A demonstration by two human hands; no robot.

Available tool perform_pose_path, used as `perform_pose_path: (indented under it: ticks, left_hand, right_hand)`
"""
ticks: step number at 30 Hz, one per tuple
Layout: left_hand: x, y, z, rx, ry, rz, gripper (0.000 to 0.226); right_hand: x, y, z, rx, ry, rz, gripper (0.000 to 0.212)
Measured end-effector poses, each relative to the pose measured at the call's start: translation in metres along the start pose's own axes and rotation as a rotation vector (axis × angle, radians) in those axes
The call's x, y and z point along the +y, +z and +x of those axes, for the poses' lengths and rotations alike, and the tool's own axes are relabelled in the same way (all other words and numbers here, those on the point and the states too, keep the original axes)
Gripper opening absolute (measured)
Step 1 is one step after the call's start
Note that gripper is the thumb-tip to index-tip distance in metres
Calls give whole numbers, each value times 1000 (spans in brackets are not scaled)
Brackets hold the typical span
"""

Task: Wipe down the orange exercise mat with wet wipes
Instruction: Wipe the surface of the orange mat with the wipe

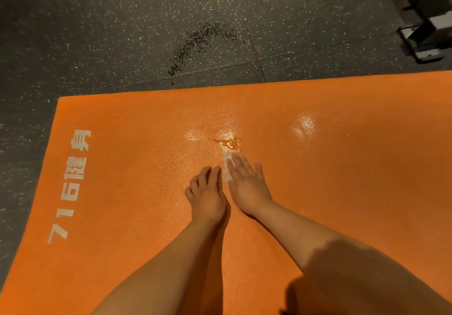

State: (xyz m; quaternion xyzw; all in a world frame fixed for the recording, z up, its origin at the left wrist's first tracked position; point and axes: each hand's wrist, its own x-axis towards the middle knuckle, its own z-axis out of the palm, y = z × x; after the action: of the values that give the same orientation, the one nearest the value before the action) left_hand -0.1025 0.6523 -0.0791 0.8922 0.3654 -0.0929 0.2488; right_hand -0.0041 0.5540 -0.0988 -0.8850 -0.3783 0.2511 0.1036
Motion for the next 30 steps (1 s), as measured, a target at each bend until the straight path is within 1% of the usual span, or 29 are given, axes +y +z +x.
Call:
perform_pose_path:
  ticks: [1,3,4,5,6,8,10,11,12,13,15,16,17,18,20,22,23,24,25,28,29,30]
  left_hand:
    - [-1,0,3,7,0,13,51]
    - [-2,1,6,5,5,42,54]
    - [-2,3,7,2,6,51,56]
    - [-2,4,7,4,5,55,56]
    - [-1,4,7,13,0,50,55]
    - [4,4,10,34,-18,25,54]
    - [8,2,15,36,-29,0,50]
    - [8,0,18,41,-31,-7,50]
    - [8,-2,22,46,-32,-10,51]
    - [7,-5,26,49,-38,-11,52]
    - [3,-9,35,43,-64,-12,54]
    - [2,-10,38,36,-78,-13,55]
    - [1,-10,41,29,-90,-13,55]
    - [2,-10,42,24,-98,-15,55]
    - [2,-8,43,30,-104,-35,54]
    - [-2,-7,42,54,-93,-86,51]
    - [-6,-7,42,69,-81,-110,50]
    - [-11,-7,41,81,-63,-121,50]
    - [-14,-7,41,88,-47,-124,51]
    - [-16,-6,43,101,-46,-156,56]
    - [-16,-5,43,106,-56,-176,56]
    - [-15,-4,42,113,-66,-200,57]
  right_hand:
    - [8,-2,1,28,67,6,61]
    - [21,-7,5,74,257,38,62]
    - [21,-9,8,78,325,62,63]
    - [17,-10,11,75,354,92,64]
    - [9,-10,14,64,339,119,65]
    - [-9,-8,17,22,202,120,66]
    - [-14,-5,19,-6,38,40,64]
    - [-8,-6,22,-3,-2,8,62]
    - [1,-7,26,18,1,-8,61]
    - [11,-10,30,47,50,-4,61]
    - [24,-16,37,96,223,41,61]
    - [24,-16,41,108,285,60,61]
    - [19,-18,45,107,304,77,62]
    - [10,-18,49,96,277,95,63]
    - [-13,-18,56,32,120,99,65]
    - [-27,-14,61,-33,-64,44,64]
    - [-27,-13,64,-42,-126,6,63]
    - [-22,-12,67,-26,-150,-29,62]
    - [-15,-13,70,4,-128,-53,62]
    - [-3,-16,75,113,120,-15,67]
    - [-8,-16,76,116,149,7,68]
    - [-16,-16,76,98,114,25,68]
